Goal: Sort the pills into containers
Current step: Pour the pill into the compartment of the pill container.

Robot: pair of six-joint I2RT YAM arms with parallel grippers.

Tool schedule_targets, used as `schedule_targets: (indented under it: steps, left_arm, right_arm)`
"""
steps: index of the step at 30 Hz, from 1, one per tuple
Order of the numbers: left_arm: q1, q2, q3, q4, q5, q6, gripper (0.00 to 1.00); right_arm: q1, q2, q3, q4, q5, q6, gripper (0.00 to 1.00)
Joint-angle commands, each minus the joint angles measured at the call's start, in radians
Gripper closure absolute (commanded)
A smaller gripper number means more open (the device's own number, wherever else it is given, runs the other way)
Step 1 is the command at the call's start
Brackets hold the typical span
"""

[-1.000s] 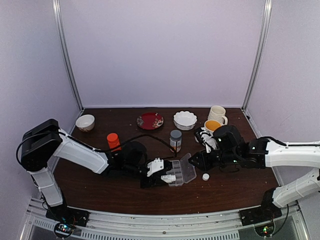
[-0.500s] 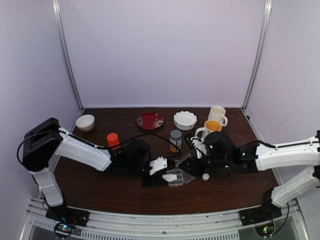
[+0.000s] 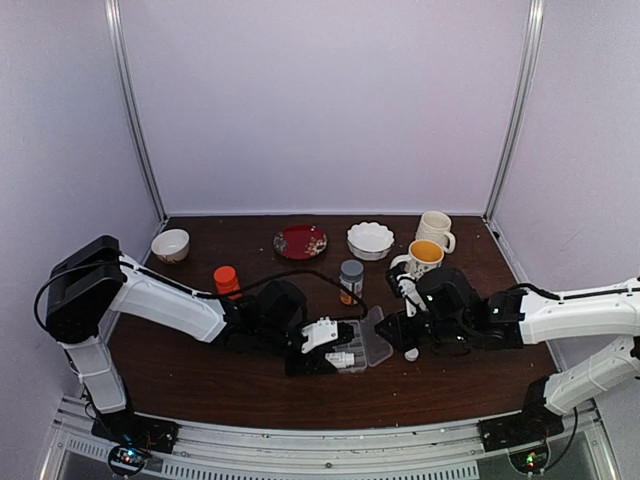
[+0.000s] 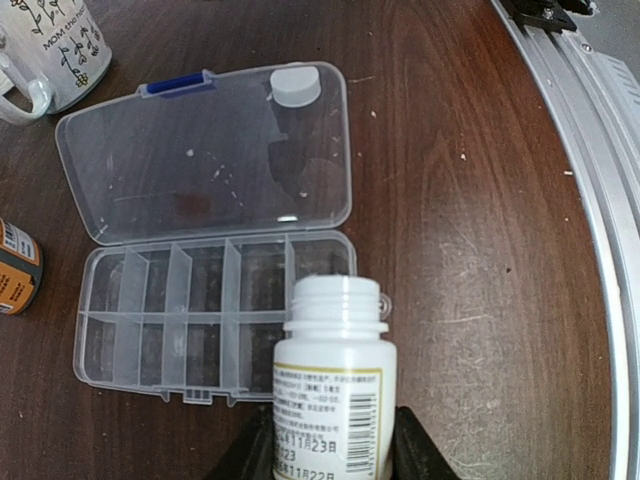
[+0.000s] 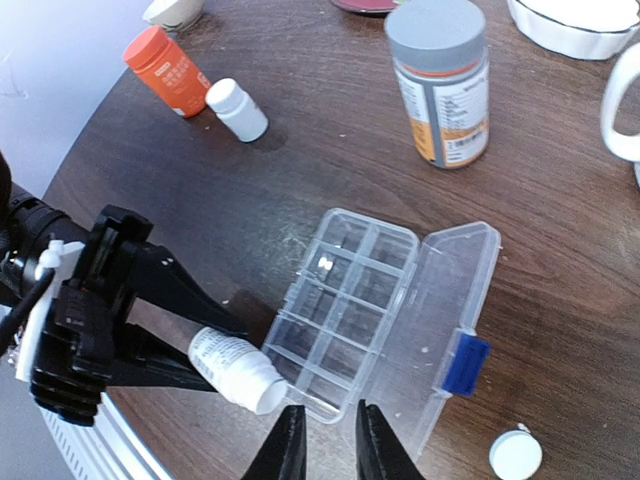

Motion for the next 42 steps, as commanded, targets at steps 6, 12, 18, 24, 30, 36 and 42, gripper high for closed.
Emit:
schedule_targets:
  steps: [6,12,18,24,30,36,42]
  left_arm:
    - [-0.018,0.036,0.049,-0.021,-0.012,0.014,1.0]
    - [-0.018,0.047,0.056,-0.022,-0.013,0.004,1.0]
    - [-0.018,0.053,0.058,-0.014,-0.02,-0.004,1.0]
    - [-0.02,0.044,0.082,-0.066,-0.03,-0.003,1.0]
    - [-0.02,0.02,0.084,-0.085,-0.029,-0.008,1.0]
    - [-0.021,-0.002,0.098,-0.118,-0.053,-0.011,1.0]
    - [-0.025,-0.017,0.1,-0.151,-0.052,-0.013,1.0]
  right_arm:
    - [-0.025,-0.052,-0.034,-0.046,0.049,0.021,0.8]
    - [-0.025,-0.038,-0.042,-0.054,0.056,0.036,0.8]
    - [-0.028,-0.046,-0.05,-0.053,0.058,0.036,0.8]
    - [-0.031,-0.048,-0.055,-0.05,0.058,0.037,0.8]
    - [-0.031,-0.059,-0.06,-0.05,0.064,0.037,0.8]
    - [-0.031,-0.054,-0.061,-0.048,0.059,0.037,0.8]
    - [-0.033,-0.05,-0.063,-0.044,0.057,0.036,0.8]
